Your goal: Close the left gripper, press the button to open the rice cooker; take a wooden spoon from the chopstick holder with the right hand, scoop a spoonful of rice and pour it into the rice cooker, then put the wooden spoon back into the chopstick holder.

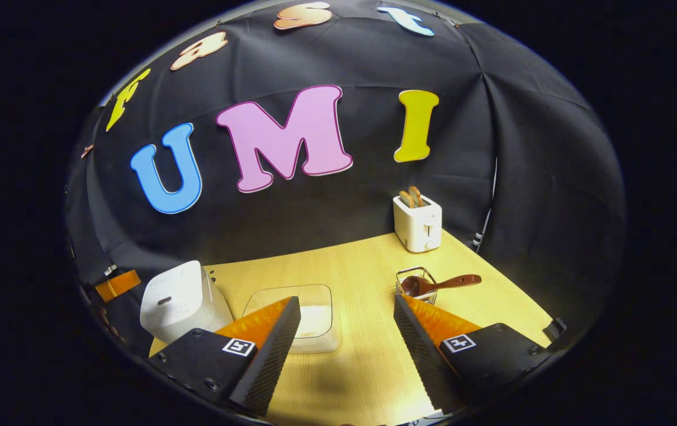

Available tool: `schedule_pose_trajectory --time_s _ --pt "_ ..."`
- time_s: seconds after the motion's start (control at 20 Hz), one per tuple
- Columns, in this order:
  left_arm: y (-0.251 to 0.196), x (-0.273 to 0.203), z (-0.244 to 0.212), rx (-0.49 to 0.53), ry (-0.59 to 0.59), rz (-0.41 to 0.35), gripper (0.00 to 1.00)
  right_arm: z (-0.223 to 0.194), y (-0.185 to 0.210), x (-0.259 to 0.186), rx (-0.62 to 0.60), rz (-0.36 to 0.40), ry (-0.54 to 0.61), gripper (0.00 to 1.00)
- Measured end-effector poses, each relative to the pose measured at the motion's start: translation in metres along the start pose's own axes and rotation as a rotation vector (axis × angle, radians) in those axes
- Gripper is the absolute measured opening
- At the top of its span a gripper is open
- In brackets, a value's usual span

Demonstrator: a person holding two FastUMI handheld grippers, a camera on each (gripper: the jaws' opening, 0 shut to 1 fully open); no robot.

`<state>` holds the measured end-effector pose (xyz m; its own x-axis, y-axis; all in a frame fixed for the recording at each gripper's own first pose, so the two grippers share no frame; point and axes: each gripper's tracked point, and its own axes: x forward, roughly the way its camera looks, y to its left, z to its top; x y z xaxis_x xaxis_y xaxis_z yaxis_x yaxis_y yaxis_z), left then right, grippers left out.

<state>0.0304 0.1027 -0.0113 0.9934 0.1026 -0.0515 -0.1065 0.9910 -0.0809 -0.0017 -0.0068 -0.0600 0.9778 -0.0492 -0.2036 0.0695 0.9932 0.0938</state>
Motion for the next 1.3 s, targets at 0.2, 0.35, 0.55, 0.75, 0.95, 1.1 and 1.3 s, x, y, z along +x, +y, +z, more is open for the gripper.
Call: schedule_pose_trajectory --time_s 0.2,0.35,0.55,0.75,0.95,1.1,1.3 --pt "0.031 0.015 -0.003 -0.038 0.035 0.073 0.05 -0.005 -0.002 0.007 -0.01 -0.019 0.038 0.98" --pt "0.047 0.031 -0.028 -0.112 0.146 0.1 0.05 -0.01 0.004 0.01 -0.025 -0.001 0.059 0.98" --pt "0.06 0.048 -0.057 -0.165 0.262 0.117 0.08 -0.011 0.007 0.017 -0.032 0.015 0.074 0.99" --pt "0.057 0.065 -0.068 -0.17 0.319 0.11 0.05 -0.015 -0.001 0.021 -0.016 -0.005 0.09 0.98" --pt "0.057 0.07 -0.079 -0.171 0.367 0.134 0.05 -0.013 -0.01 0.022 -0.004 -0.026 0.087 0.99" --pt "0.055 0.069 -0.082 -0.191 0.403 0.142 0.06 -0.018 -0.017 0.026 0.021 -0.031 0.103 0.99" --pt "0.054 0.071 -0.084 -0.224 0.504 0.142 0.06 -0.028 -0.021 0.031 0.06 -0.026 0.138 0.99"
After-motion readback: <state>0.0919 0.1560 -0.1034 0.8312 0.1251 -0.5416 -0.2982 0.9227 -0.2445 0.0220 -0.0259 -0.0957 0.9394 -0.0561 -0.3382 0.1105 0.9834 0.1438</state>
